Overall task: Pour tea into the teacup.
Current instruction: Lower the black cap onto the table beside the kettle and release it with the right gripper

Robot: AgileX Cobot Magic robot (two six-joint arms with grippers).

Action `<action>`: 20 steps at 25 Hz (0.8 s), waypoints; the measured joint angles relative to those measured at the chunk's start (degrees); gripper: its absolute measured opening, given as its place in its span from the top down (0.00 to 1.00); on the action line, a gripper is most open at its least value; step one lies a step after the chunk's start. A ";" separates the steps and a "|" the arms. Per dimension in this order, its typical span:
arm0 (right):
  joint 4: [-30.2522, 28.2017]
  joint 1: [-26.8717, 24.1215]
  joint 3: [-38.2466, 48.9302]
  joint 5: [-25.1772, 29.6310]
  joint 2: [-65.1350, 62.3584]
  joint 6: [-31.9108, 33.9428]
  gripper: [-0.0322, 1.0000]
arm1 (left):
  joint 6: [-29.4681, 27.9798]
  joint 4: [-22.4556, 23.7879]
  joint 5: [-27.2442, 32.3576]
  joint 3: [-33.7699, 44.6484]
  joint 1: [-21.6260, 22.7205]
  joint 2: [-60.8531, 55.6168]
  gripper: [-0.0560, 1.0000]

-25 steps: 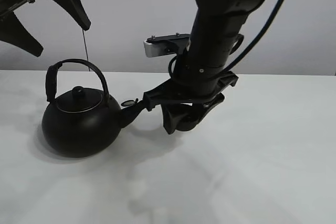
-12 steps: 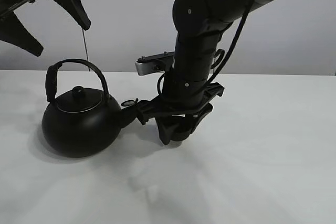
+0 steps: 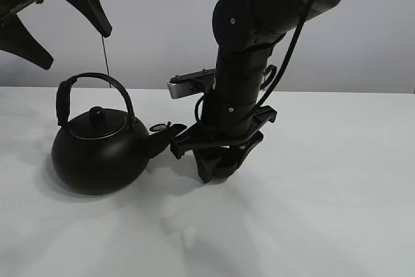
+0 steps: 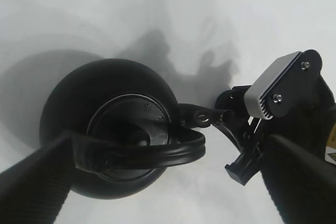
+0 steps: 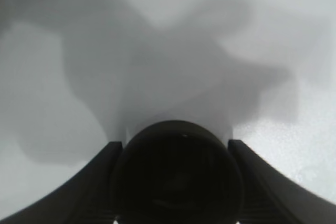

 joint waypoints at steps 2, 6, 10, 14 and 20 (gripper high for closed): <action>0.00 0.00 -0.05 0.00 0.00 0.00 0.59 | 0.00 0.00 0.00 0.00 0.00 0.00 0.29; 0.00 0.00 -0.05 0.17 0.00 0.00 0.59 | 0.00 0.00 -0.17 0.00 0.00 0.00 0.29; 0.00 0.00 -0.05 0.23 0.00 0.00 0.59 | 0.00 0.00 -0.25 0.00 0.00 0.00 0.29; -0.02 0.00 -0.05 0.23 0.00 0.00 0.54 | 0.00 0.00 -0.25 0.00 0.00 0.00 0.29; -0.07 0.00 -0.11 1.40 0.00 0.00 0.48 | 0.00 0.00 -0.30 0.00 0.00 0.00 0.29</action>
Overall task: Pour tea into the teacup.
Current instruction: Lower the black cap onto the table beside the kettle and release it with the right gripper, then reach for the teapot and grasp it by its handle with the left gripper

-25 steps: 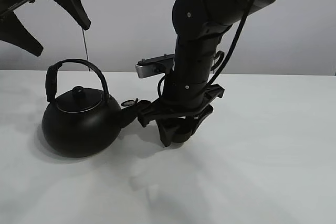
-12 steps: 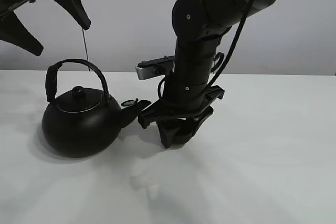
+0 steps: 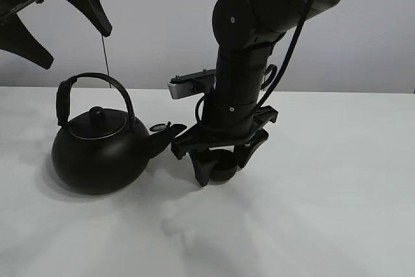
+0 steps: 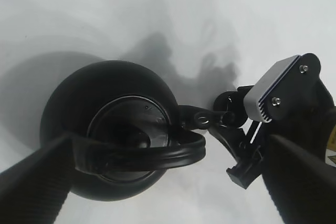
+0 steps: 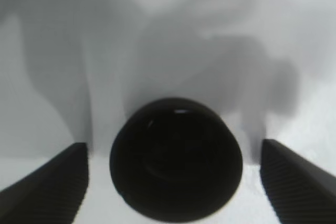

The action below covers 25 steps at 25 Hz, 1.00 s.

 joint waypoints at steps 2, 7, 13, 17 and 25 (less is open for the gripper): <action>0.00 0.00 0.00 1.53 -0.14 0.05 0.38 | 0.00 0.00 0.00 0.00 0.00 0.00 0.29; 0.00 0.00 0.00 5.87 -3.94 0.05 0.31 | 0.00 0.00 0.00 0.00 0.00 0.00 0.29; -1.70 -3.48 0.00 11.89 -10.59 0.22 0.30 | 0.00 0.00 0.00 0.00 0.00 0.00 0.29; -4.26 -13.32 -0.08 14.56 -13.48 0.22 0.31 | 0.00 0.00 -0.56 0.00 0.00 0.00 0.29; -6.14 -37.86 -0.20 23.35 -16.38 0.06 0.32 | 0.00 0.00 -0.86 0.00 0.00 0.00 0.29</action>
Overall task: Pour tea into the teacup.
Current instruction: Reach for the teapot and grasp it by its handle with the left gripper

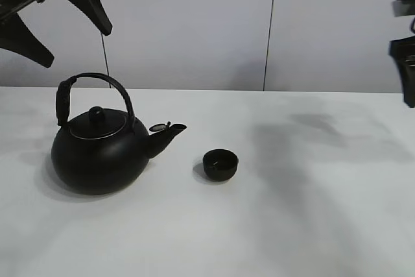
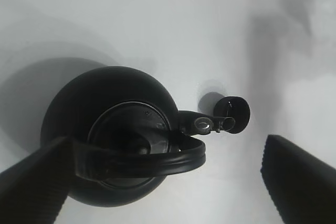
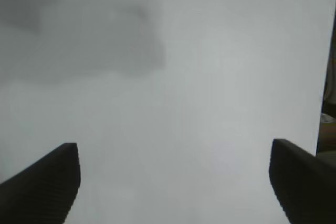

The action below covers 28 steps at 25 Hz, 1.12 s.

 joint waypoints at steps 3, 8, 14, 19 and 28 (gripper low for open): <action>1.88 -4.21 0.05 0.91 -2.65 0.00 0.32 | 0.00 0.00 -0.05 0.00 0.00 0.00 0.29; 5.83 -5.25 2.16 0.97 -11.49 0.00 0.33 | 0.00 0.00 -0.05 0.00 0.00 0.00 0.29; 9.41 -5.25 12.83 1.35 -30.24 0.00 0.33 | 0.00 0.00 -0.05 0.00 0.00 0.00 0.29; 8.80 -5.25 26.08 2.41 -51.63 0.41 0.33 | 0.00 0.00 -0.05 0.00 0.00 0.00 0.29; 8.30 -5.25 48.65 1.98 -90.01 2.42 0.33 | 0.00 0.00 -0.05 0.00 0.00 0.00 0.29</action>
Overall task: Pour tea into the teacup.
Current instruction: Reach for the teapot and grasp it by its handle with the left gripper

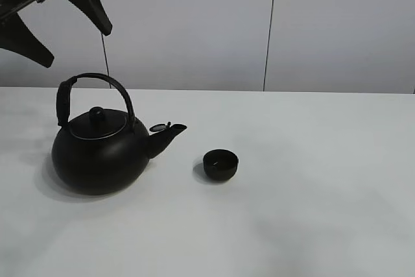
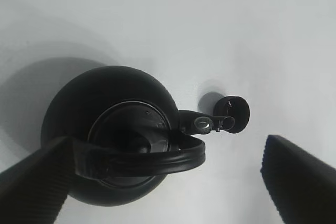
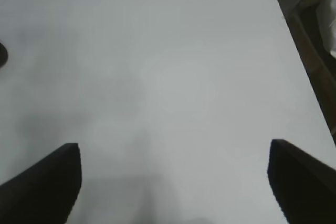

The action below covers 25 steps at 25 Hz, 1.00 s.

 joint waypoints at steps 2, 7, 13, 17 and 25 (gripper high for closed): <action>0.00 0.00 3.74 0.00 -5.79 -0.46 0.33 | 0.00 0.00 0.00 0.00 0.00 0.00 0.29; 0.00 0.00 10.58 -1.15 -18.64 -1.48 0.33 | 0.00 0.00 0.00 0.00 0.00 0.00 0.29; 0.00 1.74 11.67 -2.56 -21.34 -1.96 0.33 | 0.00 0.00 0.00 0.00 0.00 0.00 0.29; 0.00 4.97 11.69 -3.55 -21.34 -2.01 0.33 | 0.00 0.00 -0.13 0.00 0.00 0.00 0.29; 0.00 5.80 13.87 -7.67 -21.34 -2.02 0.33 | 0.00 0.00 -0.19 0.00 0.00 0.00 0.29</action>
